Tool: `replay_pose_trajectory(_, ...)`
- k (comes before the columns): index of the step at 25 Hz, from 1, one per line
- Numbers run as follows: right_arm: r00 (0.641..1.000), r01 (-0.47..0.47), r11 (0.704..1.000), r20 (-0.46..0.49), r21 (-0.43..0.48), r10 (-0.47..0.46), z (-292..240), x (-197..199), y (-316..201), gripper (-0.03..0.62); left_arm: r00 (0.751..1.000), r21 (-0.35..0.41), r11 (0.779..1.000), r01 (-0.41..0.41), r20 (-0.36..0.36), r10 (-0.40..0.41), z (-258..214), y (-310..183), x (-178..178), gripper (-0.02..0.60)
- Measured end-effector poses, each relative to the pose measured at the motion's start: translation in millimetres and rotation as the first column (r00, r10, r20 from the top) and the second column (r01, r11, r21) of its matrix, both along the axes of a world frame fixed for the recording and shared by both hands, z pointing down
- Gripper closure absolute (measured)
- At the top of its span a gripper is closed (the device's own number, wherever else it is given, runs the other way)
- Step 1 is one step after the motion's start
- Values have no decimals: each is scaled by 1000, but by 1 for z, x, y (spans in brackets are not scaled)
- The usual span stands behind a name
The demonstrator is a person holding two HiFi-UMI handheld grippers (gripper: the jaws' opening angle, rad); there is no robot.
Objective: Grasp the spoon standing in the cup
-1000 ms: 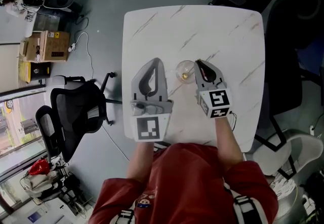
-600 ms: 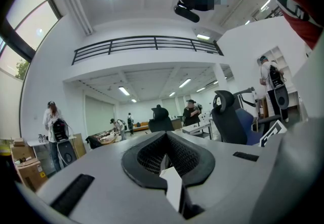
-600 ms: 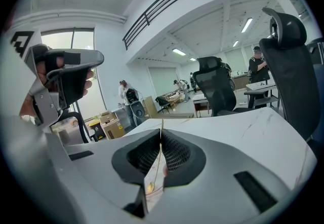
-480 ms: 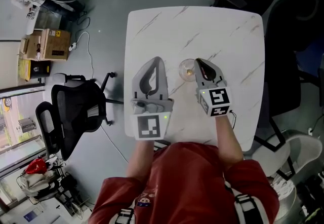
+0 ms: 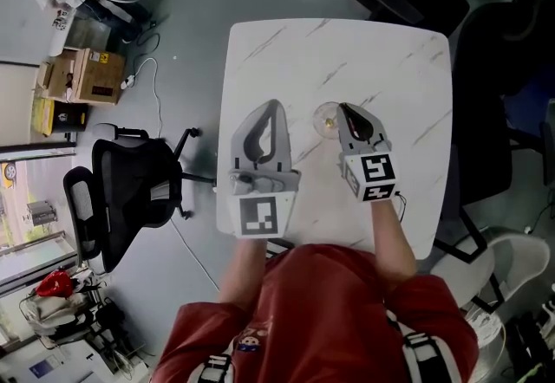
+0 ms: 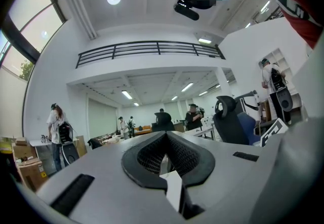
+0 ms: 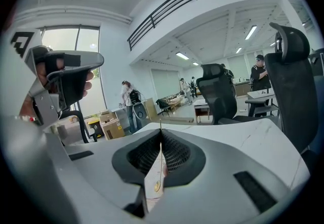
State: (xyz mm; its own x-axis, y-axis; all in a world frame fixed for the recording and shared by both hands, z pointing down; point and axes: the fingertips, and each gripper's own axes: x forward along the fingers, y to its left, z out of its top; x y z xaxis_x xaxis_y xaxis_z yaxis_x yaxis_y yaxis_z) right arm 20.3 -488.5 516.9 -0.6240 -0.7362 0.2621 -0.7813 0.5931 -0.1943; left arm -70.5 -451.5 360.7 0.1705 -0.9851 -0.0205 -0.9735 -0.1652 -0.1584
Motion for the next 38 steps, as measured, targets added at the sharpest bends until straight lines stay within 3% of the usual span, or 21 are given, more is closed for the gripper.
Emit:
replay_pose_trajectory(18,998,-33,989,-47,147,40,-60,3,36,577,999,84,996,-8,-37,11,-29,46,-15,572)
replay_pose_trajectory(28,991,-116,963,-36,242,128,-97,14,68,577,998,128,992,-13,-66,21,-41,89,-35,572)
replay_pose_trajectory(38,981,-172,937,-38,304,193,-121,3,133,577,994,162,986,-49,-84,63,-49,148,-61,572)
